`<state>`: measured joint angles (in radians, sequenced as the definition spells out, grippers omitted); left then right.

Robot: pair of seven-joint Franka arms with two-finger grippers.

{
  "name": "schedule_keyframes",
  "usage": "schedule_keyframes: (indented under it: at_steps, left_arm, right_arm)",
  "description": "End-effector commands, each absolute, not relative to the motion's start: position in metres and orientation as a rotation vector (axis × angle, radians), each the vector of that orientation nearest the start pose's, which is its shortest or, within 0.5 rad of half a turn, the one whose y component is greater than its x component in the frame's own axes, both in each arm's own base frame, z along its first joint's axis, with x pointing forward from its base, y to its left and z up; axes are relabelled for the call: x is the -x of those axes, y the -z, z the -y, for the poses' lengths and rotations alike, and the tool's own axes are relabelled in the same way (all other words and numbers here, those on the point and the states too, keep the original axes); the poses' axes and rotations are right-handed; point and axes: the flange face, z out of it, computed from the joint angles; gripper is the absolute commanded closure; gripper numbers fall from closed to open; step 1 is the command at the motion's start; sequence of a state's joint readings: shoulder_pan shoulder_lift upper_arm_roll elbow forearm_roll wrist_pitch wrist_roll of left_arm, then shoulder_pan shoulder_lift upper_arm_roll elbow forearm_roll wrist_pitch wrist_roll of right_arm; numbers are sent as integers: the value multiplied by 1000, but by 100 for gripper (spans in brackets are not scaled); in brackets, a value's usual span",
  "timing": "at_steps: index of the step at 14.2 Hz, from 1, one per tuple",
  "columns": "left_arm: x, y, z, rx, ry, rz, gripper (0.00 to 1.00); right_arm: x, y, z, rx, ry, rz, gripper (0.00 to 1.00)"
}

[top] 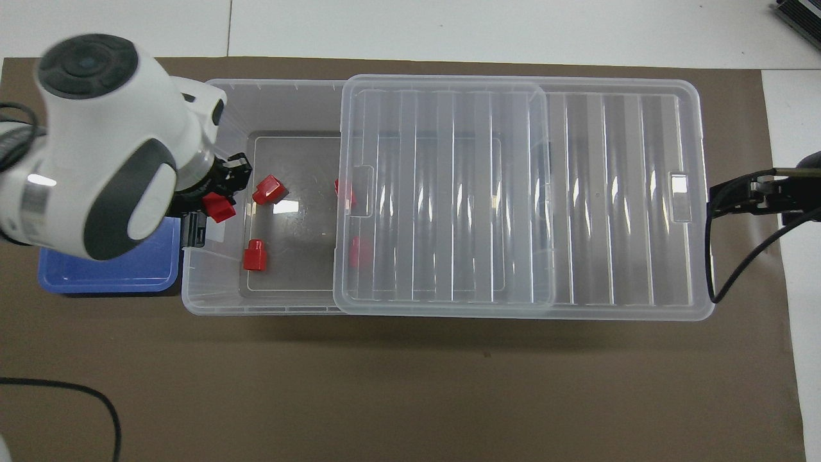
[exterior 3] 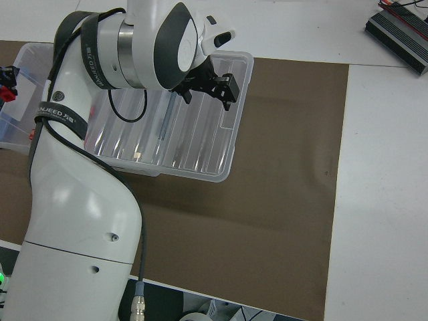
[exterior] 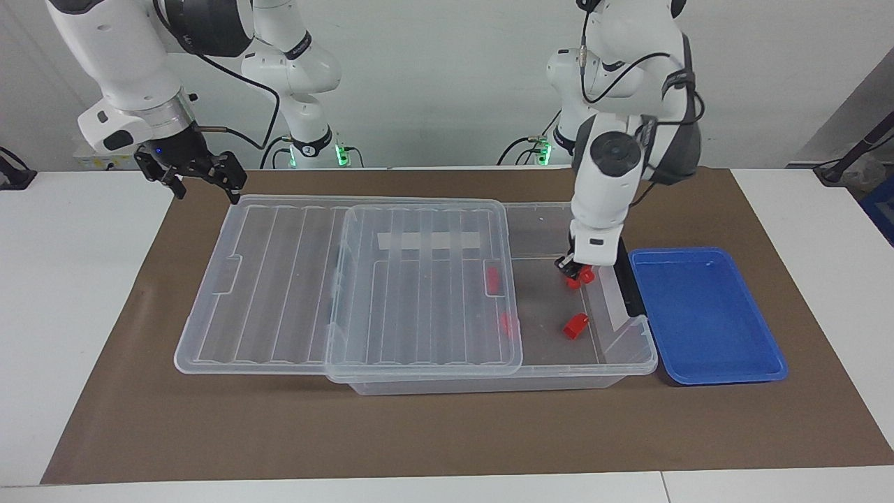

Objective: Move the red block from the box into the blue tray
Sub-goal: 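Carry the red block into the blue tray with the left gripper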

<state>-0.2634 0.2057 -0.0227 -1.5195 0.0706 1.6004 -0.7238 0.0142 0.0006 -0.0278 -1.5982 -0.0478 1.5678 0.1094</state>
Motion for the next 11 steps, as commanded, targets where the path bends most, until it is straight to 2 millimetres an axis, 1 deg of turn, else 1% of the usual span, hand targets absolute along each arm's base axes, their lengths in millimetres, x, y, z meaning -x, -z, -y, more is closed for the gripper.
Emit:
schedule_keyframes:
  at_steps: [1,2,3,4,5,6,7,8,9,10,11]
  left_arm:
    - [-599,-555,102,3012,-242,416,100]
    - [-601,-561,71,3052,-230,268,100]
    - [-607,-556,30,3082,-195,165,100]
    - [-611,-548,-11,3101,-140,108,100]
    - [-608,-537,-41,3108,-86,69,100]
    - [-602,-520,-61,3109,-19,14,100]
    - [-595,-498,-76,3107,17,-31,100]
    - [-589,-469,-84,3104,37,-88,100]
    - [-583,-445,-91,3099,71,-123,100]
    - [-581,-426,-90,3095,104,-129,100]
    - [-582,-408,-83,3094,112,-147,100]
  right_arm:
    - [-547,-612,18,3160,-40,-222,0]
    - [-547,-611,26,3158,-37,-242,14]
    - [-548,-608,26,3155,-23,-244,40]
    - [-550,-605,26,3154,-1,-245,82]
    - [-549,-600,26,3155,23,-244,100]
    - [-550,-592,29,3151,68,-247,100]
    - [-551,-583,35,3148,129,-264,100]
    - [-554,-574,43,3144,177,-275,100]
    - [-555,-564,51,3148,208,-249,100]
    - [-558,-554,58,3151,234,-224,100]
    - [-559,-540,71,3150,258,-248,100]
